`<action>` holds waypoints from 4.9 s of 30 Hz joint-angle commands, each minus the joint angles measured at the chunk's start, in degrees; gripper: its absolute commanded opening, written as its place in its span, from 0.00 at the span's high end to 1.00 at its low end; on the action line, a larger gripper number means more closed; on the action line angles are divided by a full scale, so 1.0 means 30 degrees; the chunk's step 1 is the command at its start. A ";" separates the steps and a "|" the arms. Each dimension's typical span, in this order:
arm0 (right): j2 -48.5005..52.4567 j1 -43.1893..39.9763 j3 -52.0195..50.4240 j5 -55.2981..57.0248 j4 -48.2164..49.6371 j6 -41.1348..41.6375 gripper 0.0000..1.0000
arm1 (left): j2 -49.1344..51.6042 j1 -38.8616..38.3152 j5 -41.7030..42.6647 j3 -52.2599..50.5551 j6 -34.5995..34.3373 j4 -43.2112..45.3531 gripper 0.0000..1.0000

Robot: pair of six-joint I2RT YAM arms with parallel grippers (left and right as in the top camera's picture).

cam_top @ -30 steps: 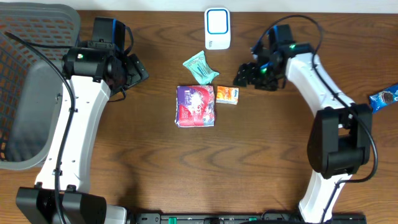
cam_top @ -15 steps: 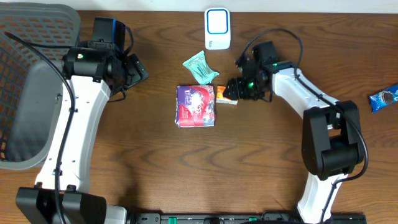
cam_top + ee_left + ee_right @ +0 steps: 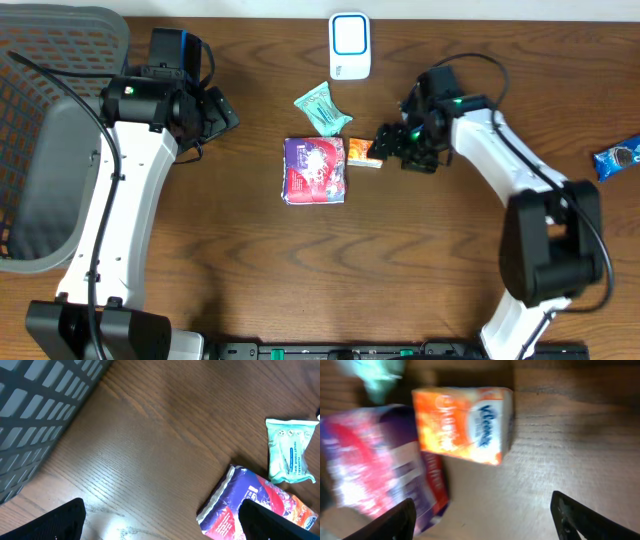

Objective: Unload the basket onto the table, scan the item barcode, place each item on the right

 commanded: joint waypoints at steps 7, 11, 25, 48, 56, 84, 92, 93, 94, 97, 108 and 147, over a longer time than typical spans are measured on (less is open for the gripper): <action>-0.0648 0.1158 -0.0022 -0.2419 -0.0707 0.2790 0.64 | -0.0007 0.0058 -0.0240 0.0066 -0.0160 -0.0124 0.02; -0.0328 0.2346 -0.0160 -0.0699 -0.0780 0.5676 0.63 | -0.0007 0.0066 -0.0240 0.0066 -0.0160 -0.0117 0.02; -0.0277 0.4226 -0.0648 0.3585 0.0423 1.2400 0.67 | -0.0007 0.0058 -0.0240 0.0066 -0.0160 -0.0117 0.02; 0.1027 0.3905 -0.3140 0.7461 0.6630 1.7996 0.57 | -0.0007 0.0066 -0.0240 0.0066 -0.0160 -0.0117 0.02; 0.1515 0.2747 -0.2951 0.7883 0.7242 1.5489 0.59 | -0.0007 0.0058 -0.0240 0.0066 -0.0160 -0.0117 0.02; 0.1523 -0.1406 -0.2528 0.1326 0.7839 0.6047 0.64 | -0.0007 0.0066 -0.0240 0.0066 -0.0160 -0.0117 0.02; 0.1887 -0.1115 -0.2535 0.1501 0.9384 0.6492 0.62 | -0.0007 0.0058 -0.0240 0.0066 -0.0160 -0.0117 0.02; 0.2055 -0.1035 -0.2535 0.1596 0.9420 0.6674 0.63 | -0.0007 0.0058 -0.0240 0.0066 -0.0160 -0.0117 0.02; 0.2149 -0.0976 -0.2535 0.1676 0.9398 0.6870 0.63 | -0.0007 0.0058 -0.0240 0.0066 -0.0160 -0.0117 0.02; 0.2907 -0.0750 -0.2543 0.2018 0.9406 0.6994 0.65 | -0.0007 0.0058 -0.0240 0.0066 -0.0160 -0.0117 0.02; 0.3220 -0.0954 -0.2535 0.0262 0.8655 0.5115 0.99 | -0.0007 0.0058 -0.0240 0.0066 -0.0160 -0.0117 0.02; 0.1035 -0.0554 -0.0532 -0.4911 0.9398 0.0124 0.99 | -0.0007 0.0058 -0.0240 0.0066 -0.0160 -0.0117 0.02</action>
